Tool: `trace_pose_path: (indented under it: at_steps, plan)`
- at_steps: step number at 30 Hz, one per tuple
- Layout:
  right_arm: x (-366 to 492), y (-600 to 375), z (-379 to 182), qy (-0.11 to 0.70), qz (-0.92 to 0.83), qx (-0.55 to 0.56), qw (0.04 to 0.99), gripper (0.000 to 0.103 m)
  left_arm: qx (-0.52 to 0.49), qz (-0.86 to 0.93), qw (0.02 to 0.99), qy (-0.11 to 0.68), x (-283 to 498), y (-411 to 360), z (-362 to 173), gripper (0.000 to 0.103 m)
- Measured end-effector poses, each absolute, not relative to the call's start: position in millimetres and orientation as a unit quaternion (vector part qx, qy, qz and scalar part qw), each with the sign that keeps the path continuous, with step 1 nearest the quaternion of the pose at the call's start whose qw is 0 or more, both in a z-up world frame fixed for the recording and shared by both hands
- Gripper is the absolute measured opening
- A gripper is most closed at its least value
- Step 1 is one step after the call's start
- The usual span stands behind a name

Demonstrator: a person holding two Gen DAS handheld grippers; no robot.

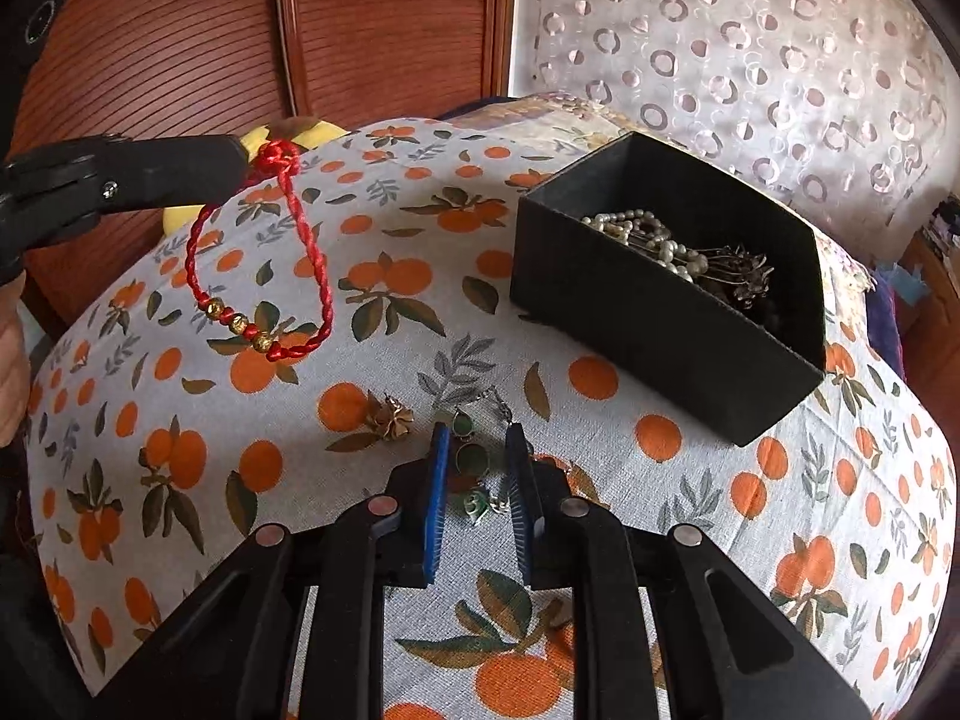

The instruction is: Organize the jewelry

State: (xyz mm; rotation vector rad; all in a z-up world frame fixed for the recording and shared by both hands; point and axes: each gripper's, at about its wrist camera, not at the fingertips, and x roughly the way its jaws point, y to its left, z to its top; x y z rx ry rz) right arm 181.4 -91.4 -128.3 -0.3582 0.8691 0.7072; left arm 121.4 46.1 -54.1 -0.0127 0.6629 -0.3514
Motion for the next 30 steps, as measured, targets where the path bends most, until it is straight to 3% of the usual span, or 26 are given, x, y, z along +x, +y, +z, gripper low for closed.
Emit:
trace_pose_path:
  at_steps: [1, 30]
  plan:
    - [181.0, -91.3, -128.5, 0.409, 0.336, -0.17, 0.831, 0.013, -0.006, -0.172, 0.93, 0.323, 121.6, 46.2, -53.9, 0.0]
    - [209.1, -167.6, -4.9, 0.272, 0.347, -0.089, 0.893, 0.013, 0.006, -0.167, 0.943, 0.289, 165.2, 5.9, -16.8, 0.0]
